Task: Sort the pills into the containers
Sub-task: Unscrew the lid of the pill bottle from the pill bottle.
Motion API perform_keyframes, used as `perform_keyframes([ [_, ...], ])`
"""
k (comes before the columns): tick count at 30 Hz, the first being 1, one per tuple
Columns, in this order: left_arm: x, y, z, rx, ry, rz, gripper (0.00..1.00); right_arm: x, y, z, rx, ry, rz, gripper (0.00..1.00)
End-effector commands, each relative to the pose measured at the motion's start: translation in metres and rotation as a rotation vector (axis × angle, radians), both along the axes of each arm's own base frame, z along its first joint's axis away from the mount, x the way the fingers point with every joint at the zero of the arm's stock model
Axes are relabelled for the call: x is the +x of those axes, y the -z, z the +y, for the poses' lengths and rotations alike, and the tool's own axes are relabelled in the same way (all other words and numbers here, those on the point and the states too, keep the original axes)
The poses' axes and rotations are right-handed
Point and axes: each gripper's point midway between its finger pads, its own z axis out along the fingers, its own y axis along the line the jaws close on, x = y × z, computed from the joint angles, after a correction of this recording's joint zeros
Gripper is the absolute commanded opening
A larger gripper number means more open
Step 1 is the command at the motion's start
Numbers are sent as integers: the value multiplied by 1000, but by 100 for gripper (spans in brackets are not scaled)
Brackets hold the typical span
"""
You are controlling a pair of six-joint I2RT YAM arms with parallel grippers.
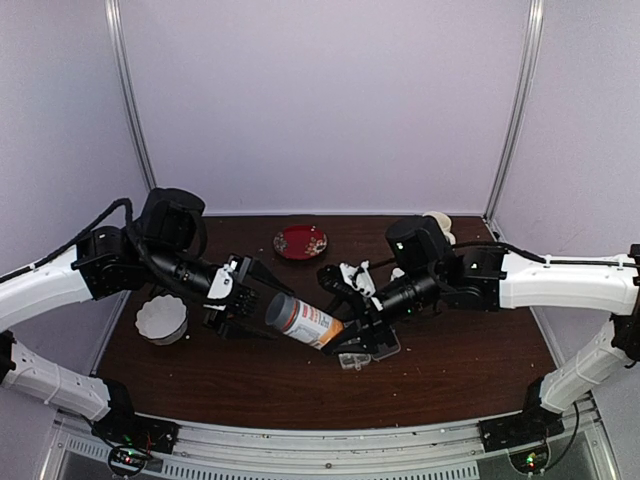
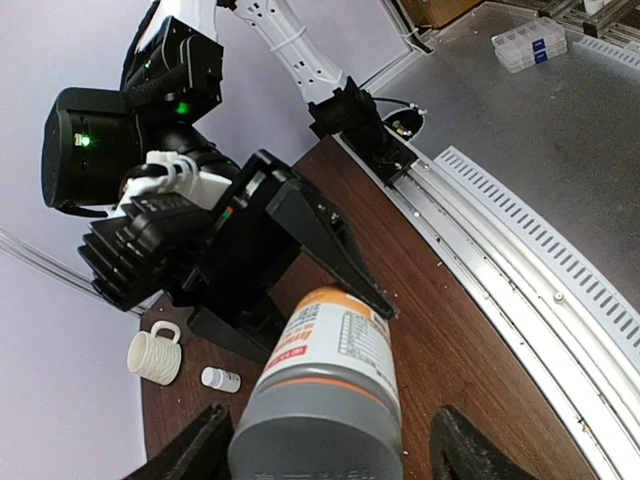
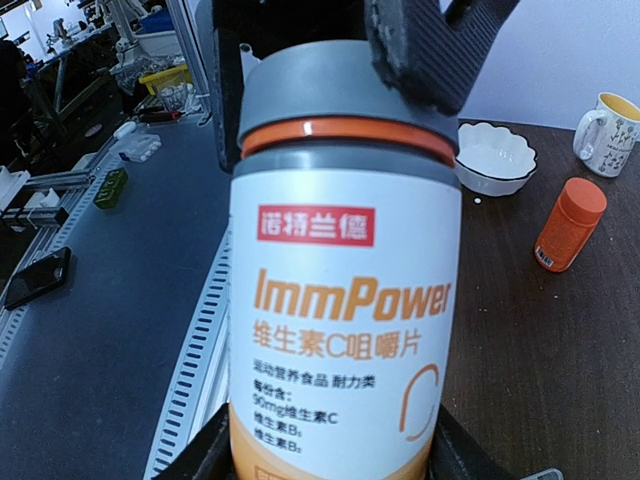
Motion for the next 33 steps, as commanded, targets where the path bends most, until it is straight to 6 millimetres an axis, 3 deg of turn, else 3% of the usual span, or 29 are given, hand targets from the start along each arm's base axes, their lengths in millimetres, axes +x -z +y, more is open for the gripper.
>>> perform_keyframes([
  [1, 0, 2, -2, 7, 5, -15, 67, 3, -26, 7, 75, -14, -12, 5],
  [7, 1, 5, -3, 17, 3, -12, 63, 4, -28, 9, 79, -15, 2, 5],
  [12, 3, 8, -3, 24, -5, -16, 68, 3, -30, 9, 87, -22, 6, 4],
  [15, 3, 8, -2, 27, -3, -19, 58, 4, -30, 9, 87, -20, 7, 4],
  [20, 5, 9, -2, 36, -16, -18, 48, 5, -31, 8, 91, -13, -3, 2],
  [27, -3, -7, -13, 0, -1, 124, 3, 18, -37, 1, 108, 70, -123, 0],
  [33, 5, -21, -23, -45, -93, 279, 0, 30, -45, -1, 122, 137, -247, 0],
])
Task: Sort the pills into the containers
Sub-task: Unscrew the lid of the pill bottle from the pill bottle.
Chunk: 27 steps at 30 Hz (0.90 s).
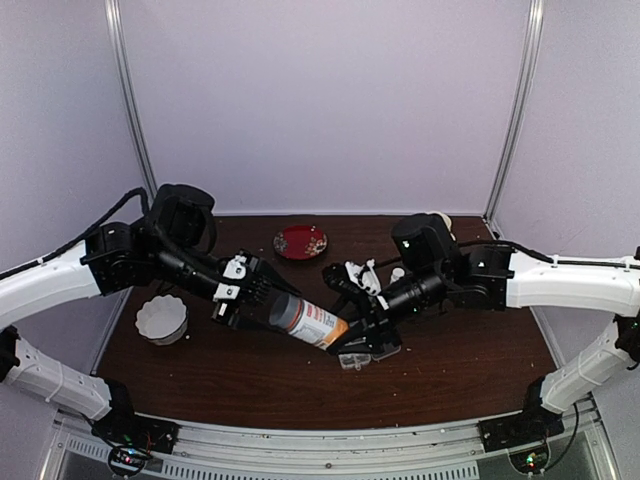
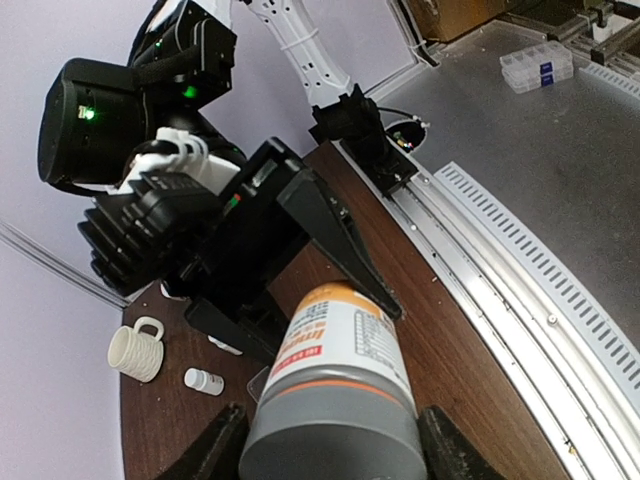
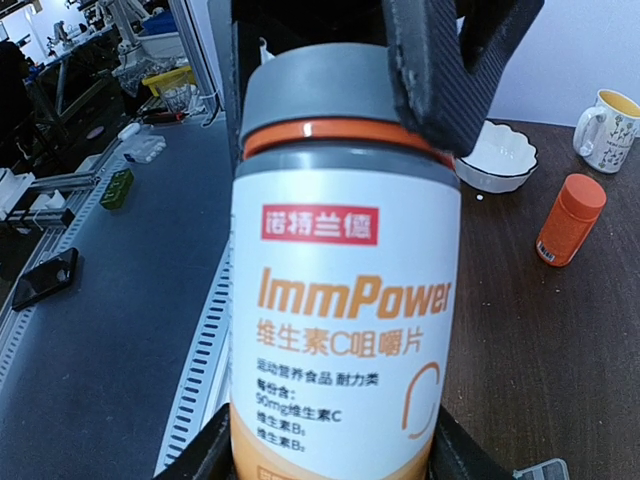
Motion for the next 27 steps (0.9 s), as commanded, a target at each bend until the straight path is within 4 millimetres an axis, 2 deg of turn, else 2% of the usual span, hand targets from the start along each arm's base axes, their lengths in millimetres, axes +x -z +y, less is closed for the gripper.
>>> perform_keyframes([
  [1, 2, -22, -14, -56, -94, 226, 0, 31, -40, 4, 126, 120, -285, 0],
  [7, 2, -26, -25, -21, -221, 438, 0, 35, -42, -1, 150, 161, -491, 0],
  [14, 3, -13, -33, 71, -371, 578, 0, 55, -65, -1, 175, 294, -577, 0],
  [22, 36, -11, -23, 18, -670, 722, 0, 73, -84, -15, 274, 515, -605, 0],
  [25, 44, -16, -21, -58, -746, 812, 0, 82, -93, -18, 310, 610, -579, 0],
  [27, 50, -21, -18, -104, -789, 843, 0, 79, -96, -16, 329, 603, -547, 0],
])
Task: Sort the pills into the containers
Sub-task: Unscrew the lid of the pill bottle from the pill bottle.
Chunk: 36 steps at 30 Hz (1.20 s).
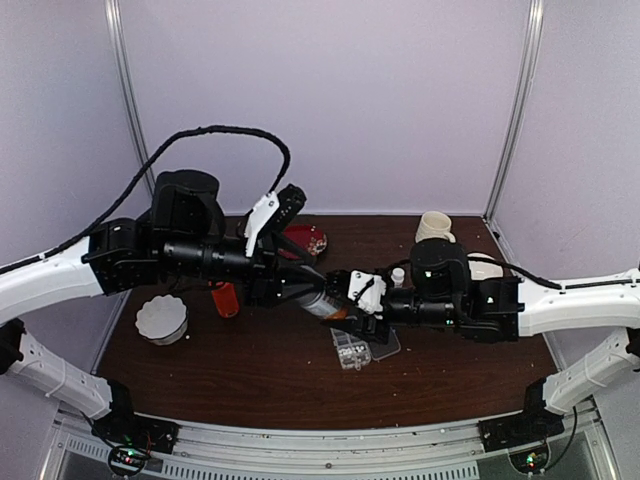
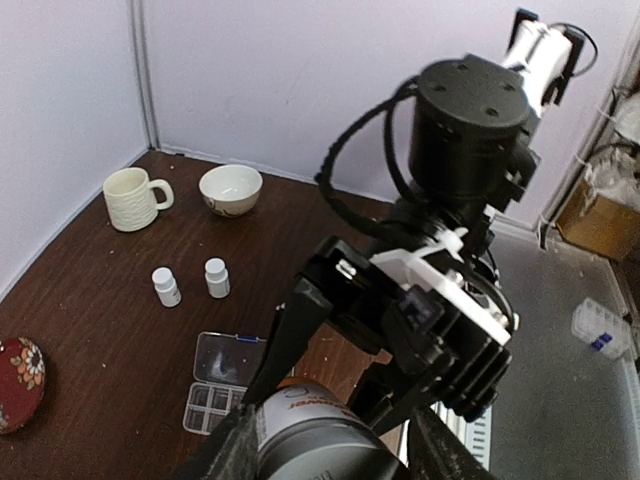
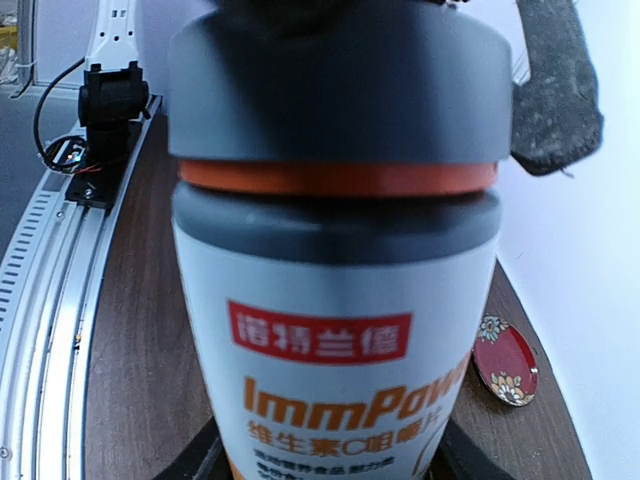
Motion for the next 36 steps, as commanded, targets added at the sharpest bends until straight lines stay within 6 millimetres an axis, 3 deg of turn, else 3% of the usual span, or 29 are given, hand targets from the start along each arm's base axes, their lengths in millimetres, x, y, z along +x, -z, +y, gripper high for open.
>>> perform_keyframes([
  [1, 19, 16, 19, -3, -226, 188, 0, 27, -88, -11, 309, 167, -57, 0],
  [3, 18, 4, 24, -43, -221, 146, 4, 18, -88, -7, 318, 97, -20, 0],
  [4, 16, -1, 27, -64, -215, 123, 17, 14, -86, -4, 310, 63, 6, 0],
  [5, 15, -6, 30, -83, -211, 100, 39, 11, -85, -3, 304, 31, 29, 0],
  [8, 13, -20, 42, -120, -218, 36, 93, 5, -80, -3, 282, -21, 68, 0],
  [9, 14, -25, 48, -136, -237, 22, 97, 4, -78, -4, 280, -25, 75, 0],
  [15, 33, -36, 78, -283, -440, 84, 98, -13, -73, -6, 299, -109, 154, 0],
  [17, 29, -43, 82, -341, -423, 62, 98, -16, -76, -5, 321, -121, 186, 0],
  [20, 7, -57, 74, -420, -269, -11, 98, -23, -78, 0, 327, -164, 253, 0],
  [25, -12, -61, 50, -399, -105, -2, 97, -33, -83, 10, 336, -227, 358, 0],
  [29, -16, -61, 36, -410, -45, 25, 96, -38, -84, 12, 351, -262, 373, 0],
  [36, -18, -65, 29, -408, -16, 29, 94, -42, -75, 14, 314, -278, 403, 0],
])
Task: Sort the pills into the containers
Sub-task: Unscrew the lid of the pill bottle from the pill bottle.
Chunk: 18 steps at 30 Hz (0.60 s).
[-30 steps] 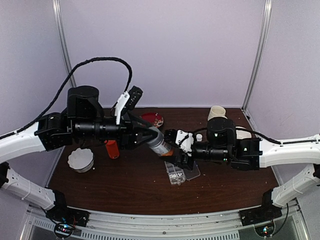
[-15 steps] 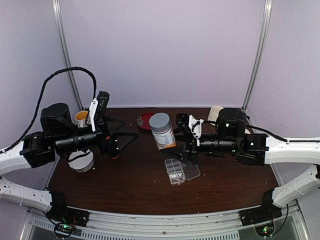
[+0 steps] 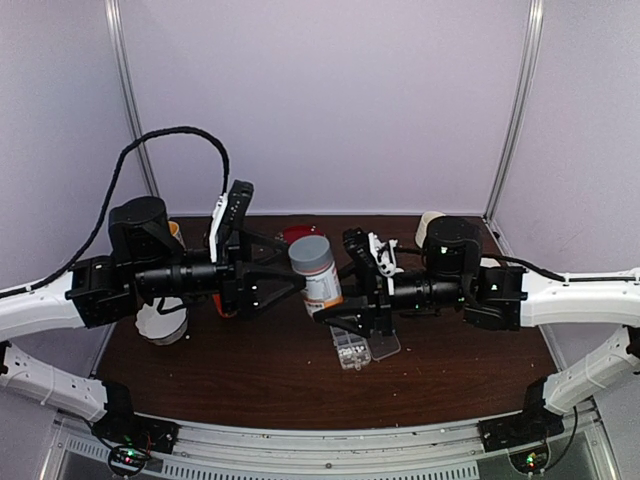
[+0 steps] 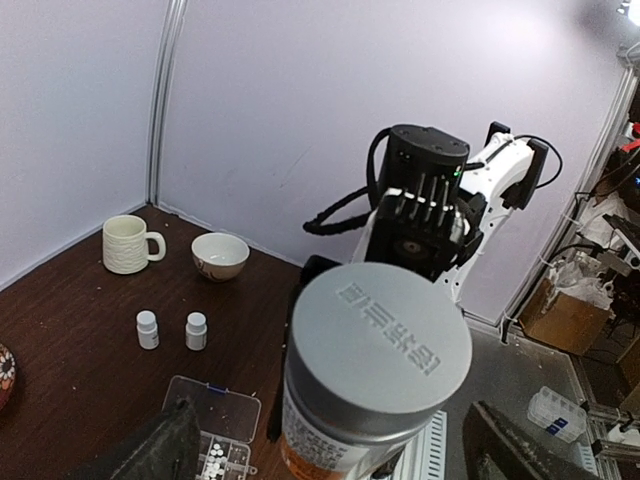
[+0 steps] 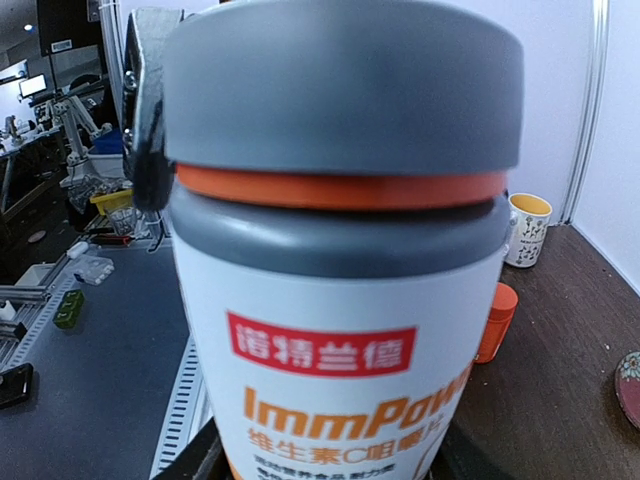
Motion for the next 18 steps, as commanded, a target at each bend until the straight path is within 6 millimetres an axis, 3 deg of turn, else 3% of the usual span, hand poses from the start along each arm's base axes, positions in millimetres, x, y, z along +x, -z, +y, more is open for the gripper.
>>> perform_keyframes([
  [1, -9, -40, -1, -109, 50, -62, 94, -5, -22, 3, 48, -38, -2, 0],
  [7, -10, -41, -4, -123, 67, -63, 94, -5, -16, 6, 22, -46, 9, 0],
  [11, -11, -39, -8, -114, 79, -58, 86, -6, -15, 8, 14, -53, 9, 0],
  [16, -9, -37, -11, -102, 79, -52, 69, -5, -14, 10, 7, -54, 8, 0],
  [18, -9, -36, -12, -99, 83, -51, 70, -5, -12, 11, -3, -54, 8, 0],
])
